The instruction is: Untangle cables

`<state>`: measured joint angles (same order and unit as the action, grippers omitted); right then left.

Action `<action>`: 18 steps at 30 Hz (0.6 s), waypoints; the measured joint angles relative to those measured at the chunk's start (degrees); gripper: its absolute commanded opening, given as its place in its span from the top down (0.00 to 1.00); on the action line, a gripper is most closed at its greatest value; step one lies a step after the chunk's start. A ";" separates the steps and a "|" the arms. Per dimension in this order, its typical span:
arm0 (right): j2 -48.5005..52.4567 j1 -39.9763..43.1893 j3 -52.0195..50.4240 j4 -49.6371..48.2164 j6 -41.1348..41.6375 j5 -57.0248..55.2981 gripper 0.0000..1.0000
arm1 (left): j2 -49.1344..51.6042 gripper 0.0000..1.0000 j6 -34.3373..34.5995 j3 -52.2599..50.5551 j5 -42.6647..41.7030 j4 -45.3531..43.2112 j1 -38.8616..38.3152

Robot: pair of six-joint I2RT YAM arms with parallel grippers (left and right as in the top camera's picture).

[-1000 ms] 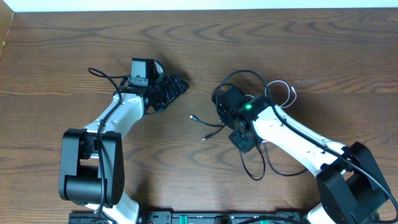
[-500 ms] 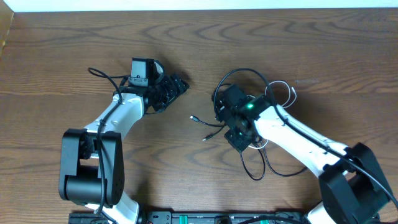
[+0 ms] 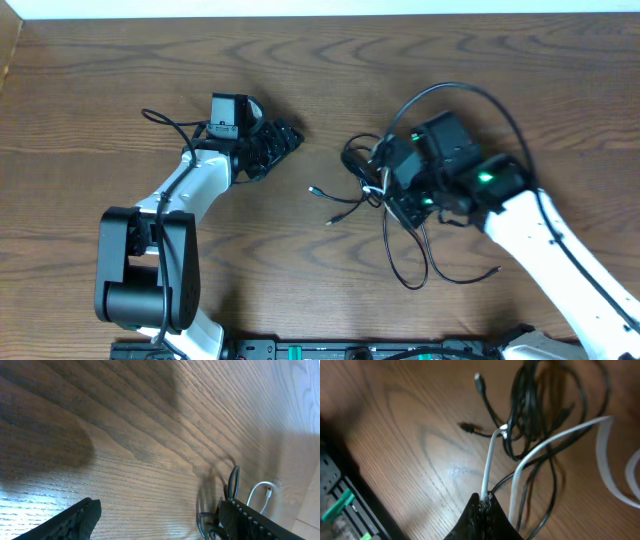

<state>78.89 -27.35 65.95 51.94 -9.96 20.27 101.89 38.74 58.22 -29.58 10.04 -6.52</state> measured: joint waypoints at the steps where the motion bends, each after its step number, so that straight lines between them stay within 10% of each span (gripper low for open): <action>1: -0.55 0.98 0.00 -0.02 -0.02 0.68 0.99 | 0.00 0.19 -0.02 0.00 -0.02 0.00 0.00; 18: -1.44 18.03 0.00 -1.66 1.03 16.41 0.99 | 0.00 0.19 0.00 0.00 -0.02 0.00 0.00</action>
<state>77.45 -9.32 65.95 50.28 -8.93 36.69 101.89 38.74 58.22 -29.61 10.04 -6.52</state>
